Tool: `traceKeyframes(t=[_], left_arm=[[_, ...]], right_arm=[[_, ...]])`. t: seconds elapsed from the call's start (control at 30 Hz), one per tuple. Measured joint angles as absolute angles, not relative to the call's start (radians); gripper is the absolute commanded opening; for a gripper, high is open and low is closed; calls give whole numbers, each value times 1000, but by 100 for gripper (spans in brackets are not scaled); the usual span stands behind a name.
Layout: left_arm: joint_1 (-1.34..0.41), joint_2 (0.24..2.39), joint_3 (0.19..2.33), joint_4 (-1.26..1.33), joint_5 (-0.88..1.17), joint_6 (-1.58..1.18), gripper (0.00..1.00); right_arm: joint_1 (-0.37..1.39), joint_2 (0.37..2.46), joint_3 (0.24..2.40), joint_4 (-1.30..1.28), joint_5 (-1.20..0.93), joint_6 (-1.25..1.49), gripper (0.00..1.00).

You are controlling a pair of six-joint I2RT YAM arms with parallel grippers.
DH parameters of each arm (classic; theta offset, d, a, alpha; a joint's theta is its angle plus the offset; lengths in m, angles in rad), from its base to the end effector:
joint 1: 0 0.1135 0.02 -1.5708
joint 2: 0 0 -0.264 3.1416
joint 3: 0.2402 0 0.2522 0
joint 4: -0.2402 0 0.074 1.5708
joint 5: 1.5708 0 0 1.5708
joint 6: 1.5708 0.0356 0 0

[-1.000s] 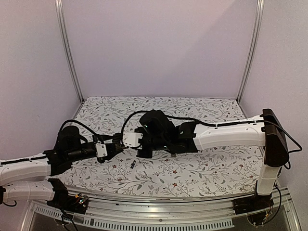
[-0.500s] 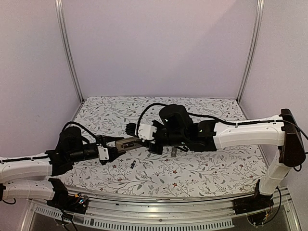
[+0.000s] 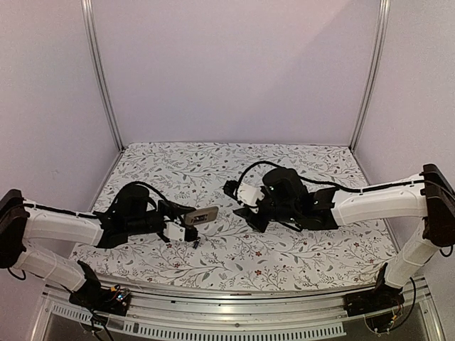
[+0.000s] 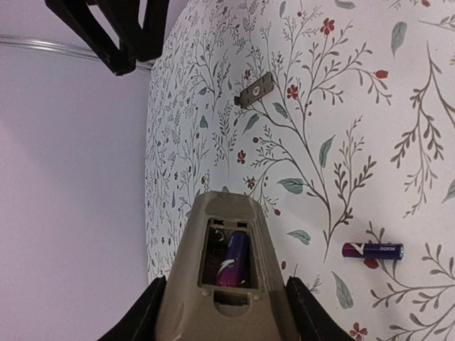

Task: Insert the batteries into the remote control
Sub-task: Adjust the remote control without batteries at the center of the board.

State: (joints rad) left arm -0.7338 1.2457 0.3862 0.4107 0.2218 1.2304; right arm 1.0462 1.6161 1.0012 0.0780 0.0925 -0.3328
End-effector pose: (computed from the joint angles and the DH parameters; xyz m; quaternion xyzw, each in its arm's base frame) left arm 0.1722 -0.1659 0.1701 0.7326 0.4183 0.0391 0.5356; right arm 0.1835 0.3106 0.2289 -0.5348 0.6846 0.1347 0.4767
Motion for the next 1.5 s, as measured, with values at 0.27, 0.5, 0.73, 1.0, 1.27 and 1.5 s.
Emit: traceKeyframes(t=[0.27,0.5,0.73,1.0,1.27,1.5], left_arm=[[-754,1443,485,484,171,1498,0],[-797,1531,484,525,138,1747,0],[-818,1568,454,597,114,1922,0],[-831,1583,435,646,103,1975,0],[-872,1603,454,649,3,1987,0],[-839,1594,461,631,-35,1987,0]], right_arm=[[1016,1489,796,151,139,-270,28],[1000,1401,716,200,139,-250,28],[1000,1386,701,235,132,-247,28],[1000,1386,695,245,120,-248,28],[1000,1390,695,264,102,-253,38],[983,1397,694,293,49,-295,54]])
